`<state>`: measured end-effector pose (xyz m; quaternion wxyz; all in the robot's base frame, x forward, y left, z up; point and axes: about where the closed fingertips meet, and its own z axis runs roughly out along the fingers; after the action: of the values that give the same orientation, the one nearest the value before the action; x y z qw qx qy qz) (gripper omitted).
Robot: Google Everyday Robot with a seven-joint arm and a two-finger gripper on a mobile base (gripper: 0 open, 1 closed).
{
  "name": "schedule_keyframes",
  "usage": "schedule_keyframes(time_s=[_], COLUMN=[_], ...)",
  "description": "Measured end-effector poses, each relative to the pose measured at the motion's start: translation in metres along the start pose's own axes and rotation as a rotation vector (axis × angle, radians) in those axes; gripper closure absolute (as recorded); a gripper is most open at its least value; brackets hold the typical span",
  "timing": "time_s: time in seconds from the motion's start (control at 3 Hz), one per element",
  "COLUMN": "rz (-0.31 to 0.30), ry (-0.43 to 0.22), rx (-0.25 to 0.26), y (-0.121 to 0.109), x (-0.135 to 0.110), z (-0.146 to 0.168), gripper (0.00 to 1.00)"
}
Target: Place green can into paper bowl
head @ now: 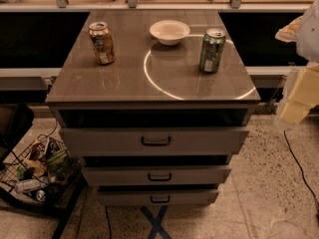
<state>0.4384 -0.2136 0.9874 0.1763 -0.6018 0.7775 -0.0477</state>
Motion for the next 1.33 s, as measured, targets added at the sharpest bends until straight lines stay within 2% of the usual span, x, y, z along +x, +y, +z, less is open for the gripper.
schedule_keyframes(time_s=[0.33,0.67,1.0,1.33], rz=[0.006,0.049,0.199,0.320], ry=[-0.003,-0.023,-0.171,-0.352], rx=[0.008,0.065,0.171,0.209], y=[-0.003,-0.022,-0.062,-0.078], x=[0.000,0.002,0.019,0.031], z=[0.000,-0.002,0.005,0.025], gripper=[0.00,0.00,0.00,0.00])
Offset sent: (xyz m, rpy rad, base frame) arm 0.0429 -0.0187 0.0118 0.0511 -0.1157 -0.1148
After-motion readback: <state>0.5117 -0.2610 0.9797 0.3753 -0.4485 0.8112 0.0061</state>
